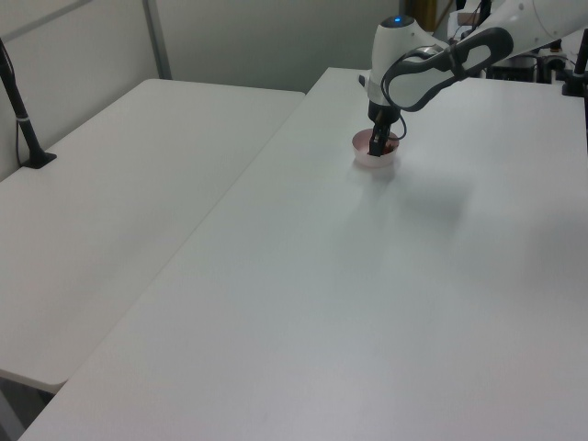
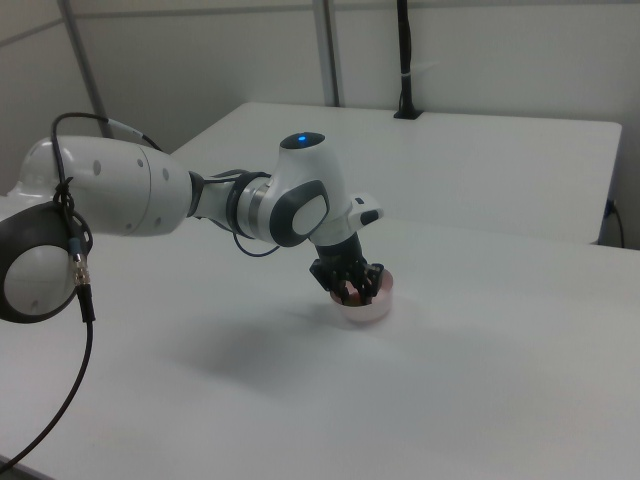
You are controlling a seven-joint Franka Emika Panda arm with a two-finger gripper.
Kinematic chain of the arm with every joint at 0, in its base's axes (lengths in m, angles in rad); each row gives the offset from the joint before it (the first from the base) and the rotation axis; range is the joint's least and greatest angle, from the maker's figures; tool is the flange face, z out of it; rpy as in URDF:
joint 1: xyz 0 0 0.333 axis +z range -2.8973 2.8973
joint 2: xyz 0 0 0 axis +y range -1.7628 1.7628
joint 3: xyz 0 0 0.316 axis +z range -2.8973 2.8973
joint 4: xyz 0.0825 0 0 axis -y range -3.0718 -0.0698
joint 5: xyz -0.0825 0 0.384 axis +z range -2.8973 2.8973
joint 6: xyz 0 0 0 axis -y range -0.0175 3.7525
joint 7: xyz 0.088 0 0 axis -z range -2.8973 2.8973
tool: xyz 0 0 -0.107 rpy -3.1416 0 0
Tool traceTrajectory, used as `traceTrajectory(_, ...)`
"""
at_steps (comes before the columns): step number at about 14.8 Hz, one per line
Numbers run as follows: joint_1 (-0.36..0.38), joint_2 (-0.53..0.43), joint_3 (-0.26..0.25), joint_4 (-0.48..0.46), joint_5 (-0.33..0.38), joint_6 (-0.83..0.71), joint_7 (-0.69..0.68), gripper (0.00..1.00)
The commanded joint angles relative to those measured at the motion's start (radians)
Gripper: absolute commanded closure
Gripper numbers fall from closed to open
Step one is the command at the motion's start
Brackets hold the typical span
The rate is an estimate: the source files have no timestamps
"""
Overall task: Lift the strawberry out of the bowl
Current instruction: 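Close the gripper on the red strawberry inside the pink bowl, then lift the strawberry out of the bowl and carry it away from the bowl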
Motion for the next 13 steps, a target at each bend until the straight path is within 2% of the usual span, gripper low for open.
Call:
traceTrajectory(1, 0.005, -0.009, -0.013, -0.022, 0.044, 0.003, -0.015, 0.89)
traceTrajectory(4, 0.003, -0.012, -0.013, -0.022, 0.053, 0.003, -0.013, 0.89)
traceTrajectory(8, 0.002, -0.036, -0.027, 0.015, 0.143, -0.006, -0.011, 0.89)
traceTrajectory(11, 0.0, -0.096, -0.039, 0.016, 0.212, -0.052, -0.007, 0.89)
traceTrajectory(13, -0.006, -0.137, -0.062, 0.009, 0.214, -0.062, -0.018, 0.89)
